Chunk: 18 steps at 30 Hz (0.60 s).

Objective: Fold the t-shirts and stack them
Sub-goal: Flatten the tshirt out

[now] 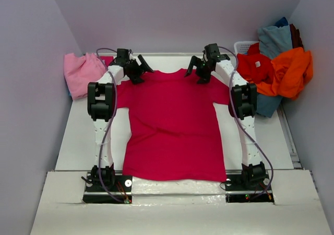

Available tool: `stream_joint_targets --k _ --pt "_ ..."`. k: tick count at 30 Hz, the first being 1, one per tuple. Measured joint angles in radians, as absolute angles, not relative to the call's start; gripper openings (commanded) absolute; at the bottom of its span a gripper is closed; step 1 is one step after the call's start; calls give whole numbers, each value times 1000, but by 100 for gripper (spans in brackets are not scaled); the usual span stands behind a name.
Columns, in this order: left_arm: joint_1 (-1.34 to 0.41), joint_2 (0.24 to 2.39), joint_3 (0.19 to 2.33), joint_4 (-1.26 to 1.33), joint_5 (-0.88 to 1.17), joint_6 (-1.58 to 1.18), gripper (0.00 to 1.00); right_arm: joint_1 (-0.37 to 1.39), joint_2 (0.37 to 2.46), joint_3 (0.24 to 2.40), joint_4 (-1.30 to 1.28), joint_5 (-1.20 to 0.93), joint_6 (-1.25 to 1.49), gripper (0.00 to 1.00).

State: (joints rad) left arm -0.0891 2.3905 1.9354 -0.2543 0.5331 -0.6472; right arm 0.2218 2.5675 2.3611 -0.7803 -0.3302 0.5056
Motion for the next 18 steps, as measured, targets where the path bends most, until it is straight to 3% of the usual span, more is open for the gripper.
stream_joint_targets --k 8,18 --pt "-87 2503 2145 -356 578 -607 99 200 2555 2339 -767 -324 514 100" --pt "-65 2511 2161 -298 634 -590 99 179 2497 2234 -704 -295 506 100"
